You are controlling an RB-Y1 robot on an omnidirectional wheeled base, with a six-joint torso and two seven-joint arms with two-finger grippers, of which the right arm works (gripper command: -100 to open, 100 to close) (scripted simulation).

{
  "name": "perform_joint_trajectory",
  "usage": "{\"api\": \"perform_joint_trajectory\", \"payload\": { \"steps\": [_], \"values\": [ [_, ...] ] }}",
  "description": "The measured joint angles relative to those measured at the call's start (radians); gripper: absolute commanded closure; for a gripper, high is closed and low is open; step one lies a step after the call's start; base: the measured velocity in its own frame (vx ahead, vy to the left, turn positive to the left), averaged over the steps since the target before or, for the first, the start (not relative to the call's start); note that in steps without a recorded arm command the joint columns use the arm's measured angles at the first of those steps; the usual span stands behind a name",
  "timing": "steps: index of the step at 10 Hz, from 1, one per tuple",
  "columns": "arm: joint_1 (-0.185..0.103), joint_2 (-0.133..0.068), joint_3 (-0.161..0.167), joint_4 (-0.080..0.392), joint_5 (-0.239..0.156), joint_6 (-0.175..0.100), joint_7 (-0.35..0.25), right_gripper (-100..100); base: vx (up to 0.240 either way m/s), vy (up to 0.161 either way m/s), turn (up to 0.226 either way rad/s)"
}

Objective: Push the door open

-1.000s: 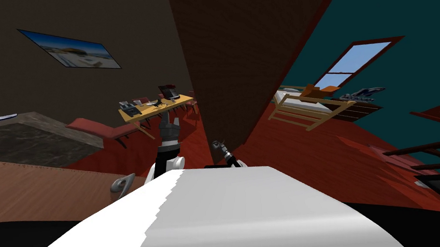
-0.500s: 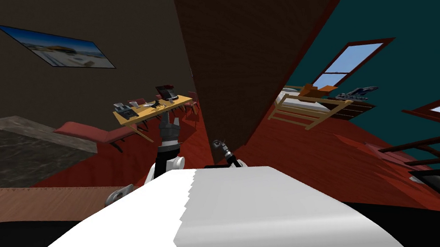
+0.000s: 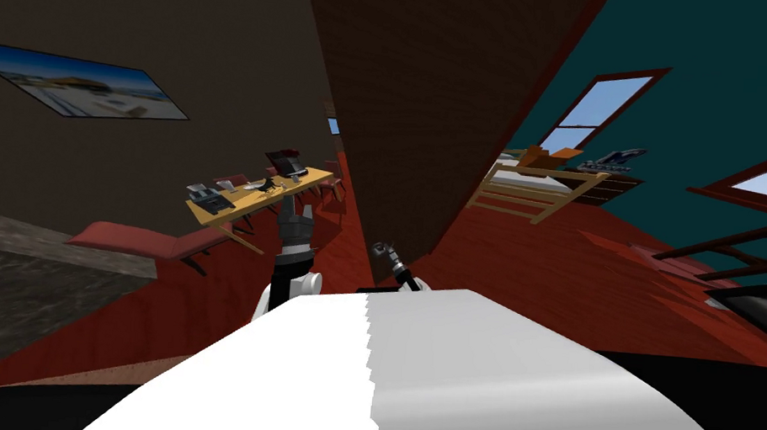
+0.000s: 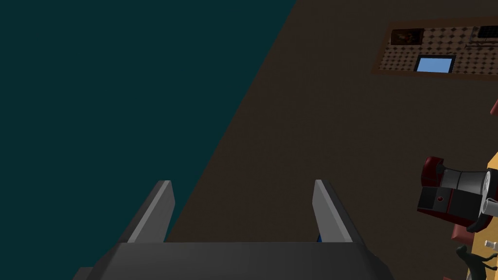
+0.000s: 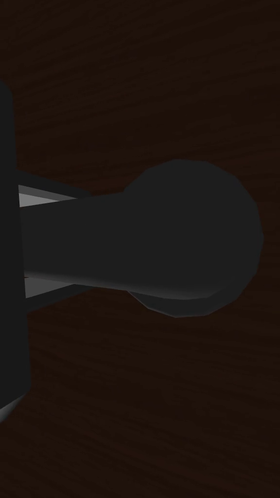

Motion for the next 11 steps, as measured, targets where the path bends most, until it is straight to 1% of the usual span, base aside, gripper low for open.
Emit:
{"api": "perform_joint_trajectory", "payload": {
  "steps": [1, 2, 3, 4, 5, 6, 7, 8, 9, 10, 11],
  "values": [
    [0.008, -0.003, -0.005, -0.016, 0.0, 0.002, 0.003, 100, 0.082, 0.085, -0.049],
    [0.007, 0.002, -0.017, -0.012, -0.001, 0.004, 0.006, 100, 0.101, 0.127, -0.087],
    [0.0, 0.016, -0.033, 0.007, -0.003, 0.0, 0.014, 100, 0.062, 0.09, -0.027],
    [0.002, 0.013, -0.038, 0.003, -0.004, 0.0, 0.014, 100, 0.078, 0.085, -0.058],
    [0.004, 0.022, -0.051, 0.003, -0.005, 0.003, 0.02, 100, 0.108, 0.171, -0.102],
    [0.024, 0.022, -0.064, -0.026, -0.005, 0.018, 0.028, 100, 0.117, 0.18, -0.103],
    [0.018, 0.029, -0.081, -0.015, -0.007, 0.017, 0.034, 100, 0.115, 0.17, -0.068],
    [0.011, 0.038, -0.098, 0.001, -0.01, 0.008, 0.039, 100, 0.109, 0.133, -0.063],
    [0.014, 0.044, -0.113, -0.006, -0.012, 0.01, 0.046, 100, 0.126, 0.125, -0.053],
    [0.012, 0.052, -0.125, -0.005, -0.013, 0.014, 0.05, 100, 0.067, 0.053, -0.028],
    [0.009, 0.052, -0.128, -0.007, -0.014, 0.014, 0.051, 100, 0.103, 0.108, -0.036]
  ]
}}
